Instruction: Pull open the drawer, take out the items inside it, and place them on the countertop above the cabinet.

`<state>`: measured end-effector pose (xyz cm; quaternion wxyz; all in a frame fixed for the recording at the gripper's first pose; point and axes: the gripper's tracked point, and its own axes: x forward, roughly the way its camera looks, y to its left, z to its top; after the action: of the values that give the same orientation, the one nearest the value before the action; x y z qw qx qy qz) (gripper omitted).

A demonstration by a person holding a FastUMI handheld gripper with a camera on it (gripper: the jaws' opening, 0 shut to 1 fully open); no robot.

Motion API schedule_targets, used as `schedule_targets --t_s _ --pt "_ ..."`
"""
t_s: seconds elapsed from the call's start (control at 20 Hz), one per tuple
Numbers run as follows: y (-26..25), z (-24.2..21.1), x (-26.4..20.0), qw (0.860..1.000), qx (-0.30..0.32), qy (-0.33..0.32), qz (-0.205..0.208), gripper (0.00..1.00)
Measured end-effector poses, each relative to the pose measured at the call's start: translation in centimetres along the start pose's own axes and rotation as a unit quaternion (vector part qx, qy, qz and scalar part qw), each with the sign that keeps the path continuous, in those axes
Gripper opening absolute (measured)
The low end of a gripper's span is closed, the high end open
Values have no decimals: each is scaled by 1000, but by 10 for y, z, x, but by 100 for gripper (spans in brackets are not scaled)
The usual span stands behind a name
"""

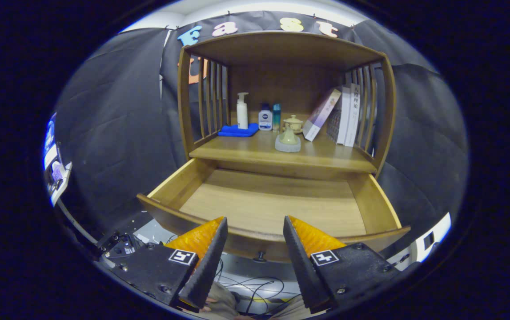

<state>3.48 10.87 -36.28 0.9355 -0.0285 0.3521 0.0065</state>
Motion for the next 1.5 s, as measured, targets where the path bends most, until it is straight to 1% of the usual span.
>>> schedule_targets --t_s 0.25,0.4,0.5,0.65,0.75,0.9,1.1,1.4,1.5 --pt "-17 -50 8 999 18 24 -25 80" --pt "-12 -72 17 998 31 42 -21 80" --pt "-13 -80 26 998 32 45 -27 80" --pt "-18 -85 38 998 32 42 -44 80" --pt "-20 -83 45 998 37 28 -50 80" --pt "-27 -81 52 997 35 7 -70 80" --pt "-25 -85 56 996 34 4 -82 79" --pt "-26 -79 59 993 63 -3 -98 79" --pt "-28 -76 62 993 70 -3 -98 79"
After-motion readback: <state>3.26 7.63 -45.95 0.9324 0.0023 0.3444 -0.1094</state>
